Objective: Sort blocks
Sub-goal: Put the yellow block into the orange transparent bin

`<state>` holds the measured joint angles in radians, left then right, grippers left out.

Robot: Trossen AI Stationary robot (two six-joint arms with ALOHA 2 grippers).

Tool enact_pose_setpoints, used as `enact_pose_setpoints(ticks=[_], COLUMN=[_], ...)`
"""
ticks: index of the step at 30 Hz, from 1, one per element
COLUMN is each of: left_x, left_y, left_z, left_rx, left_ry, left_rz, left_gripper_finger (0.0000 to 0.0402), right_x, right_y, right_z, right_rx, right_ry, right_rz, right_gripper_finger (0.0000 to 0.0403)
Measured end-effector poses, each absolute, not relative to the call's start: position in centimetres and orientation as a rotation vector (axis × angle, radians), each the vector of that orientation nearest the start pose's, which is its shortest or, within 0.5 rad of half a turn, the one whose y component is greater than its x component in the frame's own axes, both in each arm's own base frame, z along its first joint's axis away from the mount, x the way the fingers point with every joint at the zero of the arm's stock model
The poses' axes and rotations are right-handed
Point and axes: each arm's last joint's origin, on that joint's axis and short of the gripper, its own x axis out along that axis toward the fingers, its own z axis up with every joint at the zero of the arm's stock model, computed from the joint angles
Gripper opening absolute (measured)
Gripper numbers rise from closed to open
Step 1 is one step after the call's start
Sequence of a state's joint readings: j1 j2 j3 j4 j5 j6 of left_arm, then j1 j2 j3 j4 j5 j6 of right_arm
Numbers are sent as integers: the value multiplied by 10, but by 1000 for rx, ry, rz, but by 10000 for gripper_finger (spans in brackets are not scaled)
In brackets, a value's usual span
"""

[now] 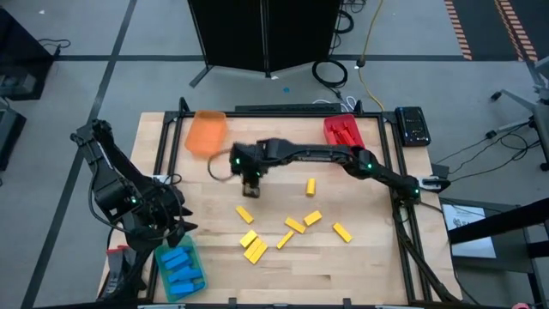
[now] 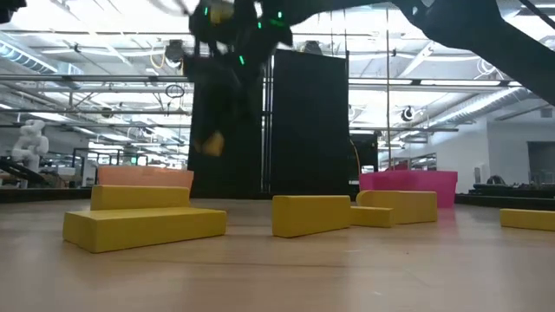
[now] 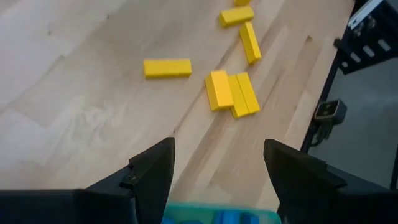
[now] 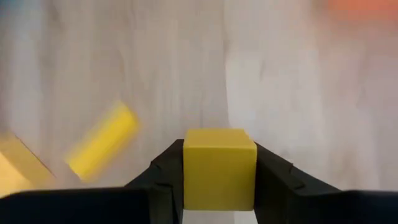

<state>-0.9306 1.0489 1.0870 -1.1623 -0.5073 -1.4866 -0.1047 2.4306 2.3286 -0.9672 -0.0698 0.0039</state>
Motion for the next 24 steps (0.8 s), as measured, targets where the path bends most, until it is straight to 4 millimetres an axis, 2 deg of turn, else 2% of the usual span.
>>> enact_pose_setpoints(ticks=[3,6,8,18,24], left_x=[114,115,115,116,118], left_y=[-128,-128,-127,-126,-123], left_z=[318,319,319,320,322], left_rx=[-628,-626,-633,-627,-646], left_ry=[838,814,804,723,631], left_rz=[311,319,328,365,414], left_gripper_finger=[253,253,253,253,253], right_x=[518,522,522,536,546], right_y=[-74,-101,-117,-160,-170], right_z=[255,274,280,281,253], right_rx=[192,289,341,482,586], right_ry=[860,676,618,323,300], right_rz=[-37,-67,-106,-162,-161], right_gripper_finger=[114,114,114,114,114])
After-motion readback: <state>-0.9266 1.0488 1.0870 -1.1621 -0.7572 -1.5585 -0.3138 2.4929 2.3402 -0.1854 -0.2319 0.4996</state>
